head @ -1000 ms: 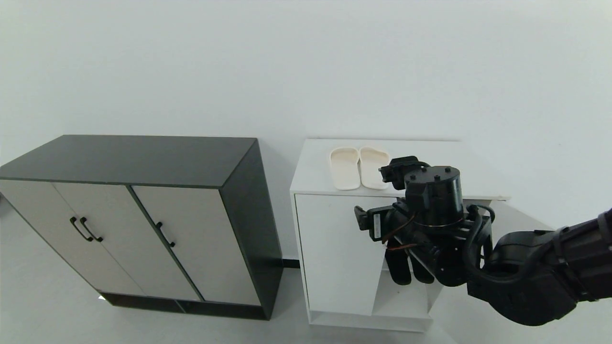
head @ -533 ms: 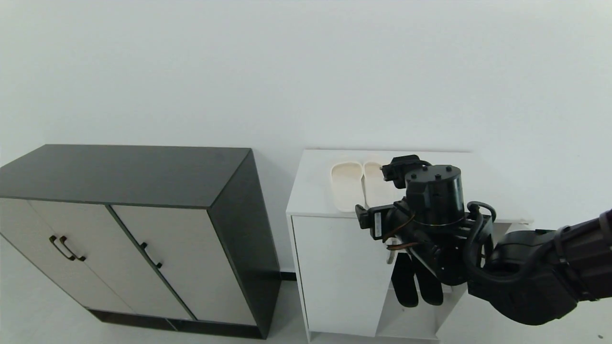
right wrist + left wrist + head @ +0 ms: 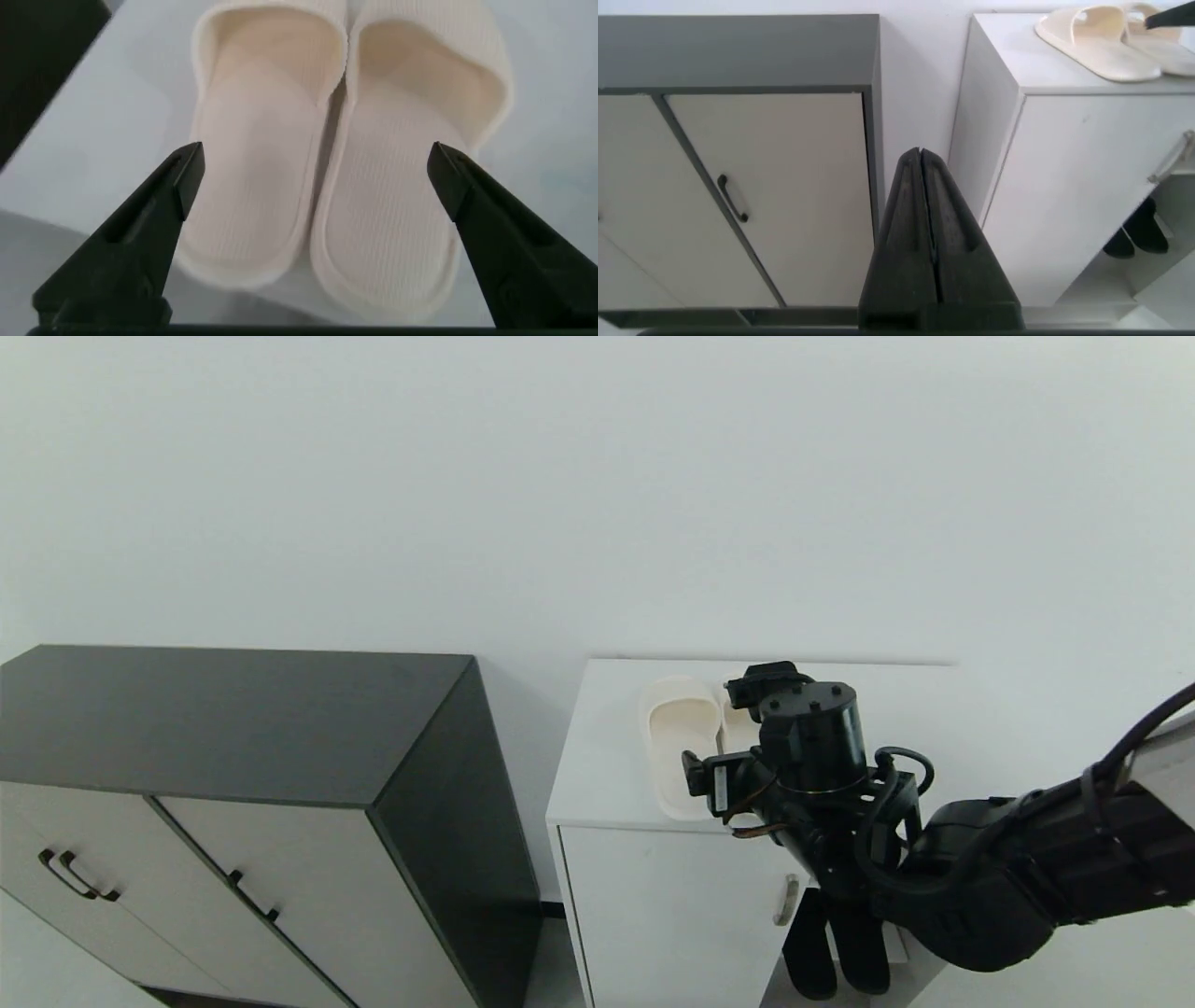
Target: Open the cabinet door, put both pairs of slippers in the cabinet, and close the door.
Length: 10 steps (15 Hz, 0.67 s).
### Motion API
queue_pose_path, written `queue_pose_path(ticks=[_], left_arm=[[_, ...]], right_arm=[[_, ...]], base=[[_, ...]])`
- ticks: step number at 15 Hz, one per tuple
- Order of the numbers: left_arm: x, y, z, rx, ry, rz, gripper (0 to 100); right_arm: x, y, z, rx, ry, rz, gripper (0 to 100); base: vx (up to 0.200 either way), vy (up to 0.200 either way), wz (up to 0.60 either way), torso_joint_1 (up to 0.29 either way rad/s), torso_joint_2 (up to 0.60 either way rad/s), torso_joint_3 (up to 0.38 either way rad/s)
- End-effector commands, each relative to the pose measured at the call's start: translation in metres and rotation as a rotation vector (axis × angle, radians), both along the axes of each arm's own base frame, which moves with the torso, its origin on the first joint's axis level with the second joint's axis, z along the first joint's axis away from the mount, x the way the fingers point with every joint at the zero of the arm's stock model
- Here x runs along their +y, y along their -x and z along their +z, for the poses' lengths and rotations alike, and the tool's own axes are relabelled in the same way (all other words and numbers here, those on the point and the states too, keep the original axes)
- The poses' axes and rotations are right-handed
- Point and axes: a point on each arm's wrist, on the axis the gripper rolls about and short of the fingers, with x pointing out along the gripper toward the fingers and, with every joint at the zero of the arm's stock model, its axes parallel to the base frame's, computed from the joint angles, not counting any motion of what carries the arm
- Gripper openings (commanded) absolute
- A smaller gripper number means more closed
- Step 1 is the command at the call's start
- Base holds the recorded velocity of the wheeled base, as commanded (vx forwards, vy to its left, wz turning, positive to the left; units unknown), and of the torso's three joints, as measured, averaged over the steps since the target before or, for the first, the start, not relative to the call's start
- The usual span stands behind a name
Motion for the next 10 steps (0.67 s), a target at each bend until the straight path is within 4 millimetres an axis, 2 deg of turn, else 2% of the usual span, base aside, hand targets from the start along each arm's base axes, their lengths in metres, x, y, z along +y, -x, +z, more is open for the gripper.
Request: queue_pose_path(ticks=[1,5,10], left_arm=[[0.0,0.0,0.0,0.001,0.0,0.001,0],[0.0,0.0,0.0,0.001,0.0,0.001,0],[0.0,0.0,0.0,0.001,0.0,0.001,0]], right_arm=[[0.008,-0.011,-0.022,0.023,0.018,-0.009,100],[0.011,-0.049,-0.034,-0.005,-0.006,-0.067,100],[0.014,-0.074,-0.04,-0.025,-0.018,-0.094,100]], base=[[0.0,0.0,0.0,0.0,0.0,0.0],[0.0,0.0,0.0,0.0,0.0,0.0],[0.0,0.0,0.0,0.0,0.0,0.0]])
